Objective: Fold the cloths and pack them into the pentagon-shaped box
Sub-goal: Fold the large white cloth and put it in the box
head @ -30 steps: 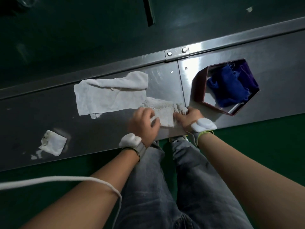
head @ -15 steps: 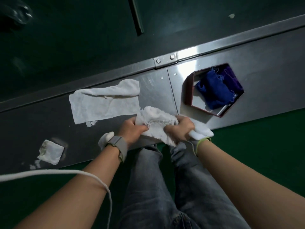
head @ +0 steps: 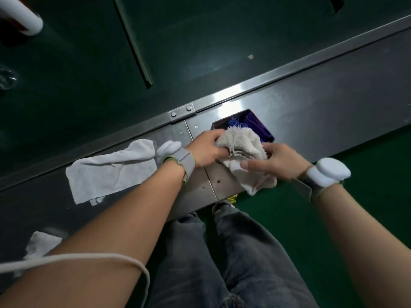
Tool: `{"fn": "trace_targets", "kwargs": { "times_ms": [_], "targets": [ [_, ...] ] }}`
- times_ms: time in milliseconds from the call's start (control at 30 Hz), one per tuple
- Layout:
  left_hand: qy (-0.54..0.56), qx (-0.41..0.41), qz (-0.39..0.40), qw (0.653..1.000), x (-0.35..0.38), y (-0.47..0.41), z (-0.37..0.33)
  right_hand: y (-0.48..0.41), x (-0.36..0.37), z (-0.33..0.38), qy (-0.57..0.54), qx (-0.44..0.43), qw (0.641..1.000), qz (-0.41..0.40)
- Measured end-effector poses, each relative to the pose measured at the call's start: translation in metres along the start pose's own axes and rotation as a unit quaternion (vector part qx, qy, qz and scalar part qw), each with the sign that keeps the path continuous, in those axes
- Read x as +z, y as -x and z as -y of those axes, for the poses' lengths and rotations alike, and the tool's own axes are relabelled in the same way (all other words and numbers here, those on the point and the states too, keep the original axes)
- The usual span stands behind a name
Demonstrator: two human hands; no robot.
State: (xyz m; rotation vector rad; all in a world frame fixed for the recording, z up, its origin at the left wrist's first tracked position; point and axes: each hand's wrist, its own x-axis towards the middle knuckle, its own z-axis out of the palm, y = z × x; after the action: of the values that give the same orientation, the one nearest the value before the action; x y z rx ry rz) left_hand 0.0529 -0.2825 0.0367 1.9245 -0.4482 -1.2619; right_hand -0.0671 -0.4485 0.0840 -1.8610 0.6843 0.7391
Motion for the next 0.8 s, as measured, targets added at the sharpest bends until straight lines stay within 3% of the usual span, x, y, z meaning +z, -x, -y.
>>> {"fn": "trace_targets", "kwargs": {
  "times_ms": [133, 233, 300, 400, 500, 667, 800],
  "targets": [
    [-0.034, -0.003, -0.029, 0.999, 0.007, -0.019, -0.003, -0.029, 0.011, -0.01, 0.058, -0.024, 0.992, -0.105],
    [-0.19, -0.01, -0.219, 0.957, 0.018, -0.017, 0.01, -0.049, 0.017, -0.012, 0.141, -0.071, 0.97, -0.187],
    [-0.261, 0.005, -0.29, 0.921, 0.026, -0.012, 0.02, -0.056, 0.017, -0.011, 0.155, -0.117, 0.954, -0.228],
    [-0.228, -0.039, -0.266, 0.936, 0.036, -0.007, 0.039, -0.065, 0.02, -0.014, 0.138, -0.174, 0.953, -0.206],
    [-0.123, -0.095, -0.219, 0.963, 0.04, -0.01, 0.052, -0.073, 0.015, -0.02, 0.107, -0.159, 0.963, -0.192],
    [-0.184, -0.067, -0.197, 0.961, 0.044, -0.011, 0.055, -0.077, 0.03, -0.01, 0.267, -0.066, 0.955, -0.113],
    [-0.258, -0.094, -0.203, 0.94, 0.043, -0.019, 0.055, -0.091, 0.038, 0.002, 0.282, -0.035, 0.957, -0.06]
  ]
}}
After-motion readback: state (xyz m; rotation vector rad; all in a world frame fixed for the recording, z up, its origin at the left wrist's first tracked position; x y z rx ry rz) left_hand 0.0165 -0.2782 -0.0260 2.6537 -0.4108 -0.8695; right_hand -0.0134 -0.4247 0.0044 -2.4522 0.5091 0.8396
